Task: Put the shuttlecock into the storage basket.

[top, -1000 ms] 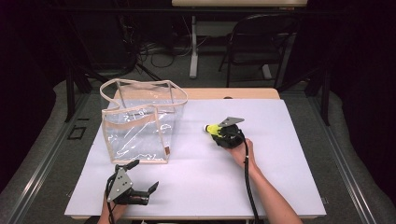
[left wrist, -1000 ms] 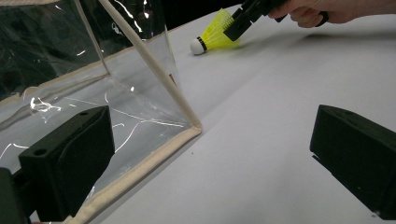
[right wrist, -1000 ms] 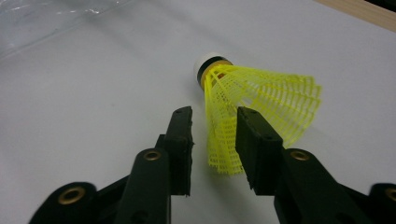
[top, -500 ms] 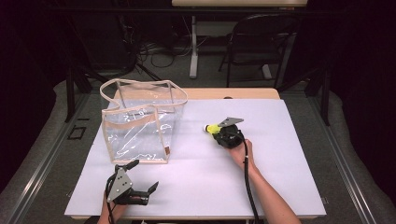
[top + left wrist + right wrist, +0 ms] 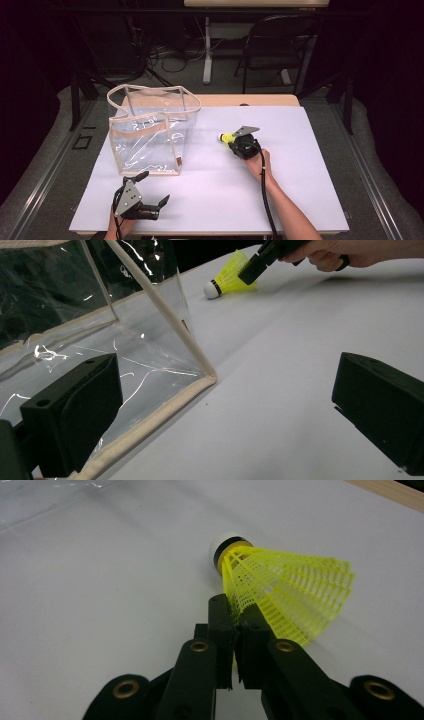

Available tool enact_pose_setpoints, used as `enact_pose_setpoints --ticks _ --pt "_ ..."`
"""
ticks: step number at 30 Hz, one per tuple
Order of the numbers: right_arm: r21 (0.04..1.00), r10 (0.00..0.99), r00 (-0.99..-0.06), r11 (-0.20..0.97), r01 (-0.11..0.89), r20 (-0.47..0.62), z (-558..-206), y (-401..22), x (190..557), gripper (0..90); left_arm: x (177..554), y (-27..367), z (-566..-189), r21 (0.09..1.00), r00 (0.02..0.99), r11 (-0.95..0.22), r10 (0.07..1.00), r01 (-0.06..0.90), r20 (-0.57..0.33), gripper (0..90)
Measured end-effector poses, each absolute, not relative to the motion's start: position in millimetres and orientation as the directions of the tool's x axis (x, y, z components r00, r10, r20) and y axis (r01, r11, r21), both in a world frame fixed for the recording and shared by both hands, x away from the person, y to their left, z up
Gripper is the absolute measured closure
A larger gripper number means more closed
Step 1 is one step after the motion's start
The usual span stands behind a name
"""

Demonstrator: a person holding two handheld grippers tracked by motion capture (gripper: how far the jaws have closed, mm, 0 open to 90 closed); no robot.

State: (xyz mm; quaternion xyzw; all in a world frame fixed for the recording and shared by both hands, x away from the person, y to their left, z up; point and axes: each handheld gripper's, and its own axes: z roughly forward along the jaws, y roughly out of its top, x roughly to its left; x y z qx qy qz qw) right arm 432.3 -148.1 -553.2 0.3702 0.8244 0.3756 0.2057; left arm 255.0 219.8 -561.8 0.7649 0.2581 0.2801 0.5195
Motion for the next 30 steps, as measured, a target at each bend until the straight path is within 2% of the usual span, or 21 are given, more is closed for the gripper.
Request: enact_pose_setpoints --ticks 30 --pt "0.773 0.724 -0.676 0.503 0.386 -0.134 -542 -144 425 88.5 255 220 -562 0.941 0.71 -0.324 0.686 0.1 0.161 0.0"
